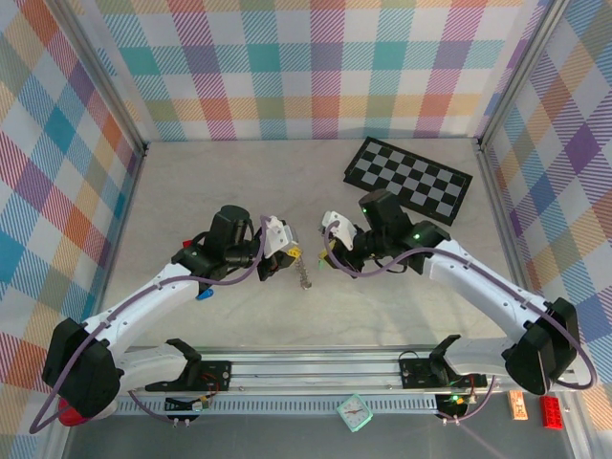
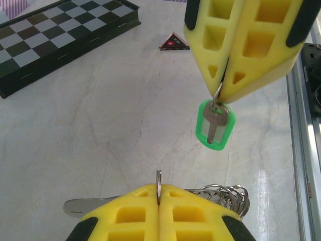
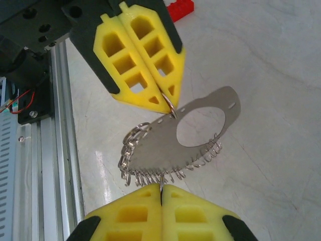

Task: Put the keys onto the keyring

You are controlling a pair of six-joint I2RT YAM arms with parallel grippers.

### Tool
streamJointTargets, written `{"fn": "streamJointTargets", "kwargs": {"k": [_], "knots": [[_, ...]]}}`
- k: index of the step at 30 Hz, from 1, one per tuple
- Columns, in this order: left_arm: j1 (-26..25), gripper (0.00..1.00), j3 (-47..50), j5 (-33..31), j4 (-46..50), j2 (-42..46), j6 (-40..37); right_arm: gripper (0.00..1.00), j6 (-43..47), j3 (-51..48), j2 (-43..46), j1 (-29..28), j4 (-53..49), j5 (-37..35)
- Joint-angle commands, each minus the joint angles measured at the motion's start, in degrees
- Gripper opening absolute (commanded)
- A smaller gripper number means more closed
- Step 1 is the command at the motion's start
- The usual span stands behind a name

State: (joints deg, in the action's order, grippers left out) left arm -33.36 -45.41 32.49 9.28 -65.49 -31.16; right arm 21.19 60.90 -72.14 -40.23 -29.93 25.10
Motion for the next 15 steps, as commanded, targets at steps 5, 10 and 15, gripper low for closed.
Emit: {"fn": "streamJointTargets", "kwargs": {"k": [5,10,15], "knots": [[-1.6,0.0,1.4,1.7,-2.4,0.4,-2.7,0.0,3.0,1.6,-3.1,-1.5,1.8,2.8],[-1.9,0.0,1.6,2.2,-2.3,0.3,-3.8,0.0,2.5,1.4,-4.2,-2.2,4.3,2.9],[-2.1,0.0,1.8,2.6,-2.7,0.3,-4.2,0.0,2.3,1.2,-5.1,-2.6,5.6,3.6]]}}
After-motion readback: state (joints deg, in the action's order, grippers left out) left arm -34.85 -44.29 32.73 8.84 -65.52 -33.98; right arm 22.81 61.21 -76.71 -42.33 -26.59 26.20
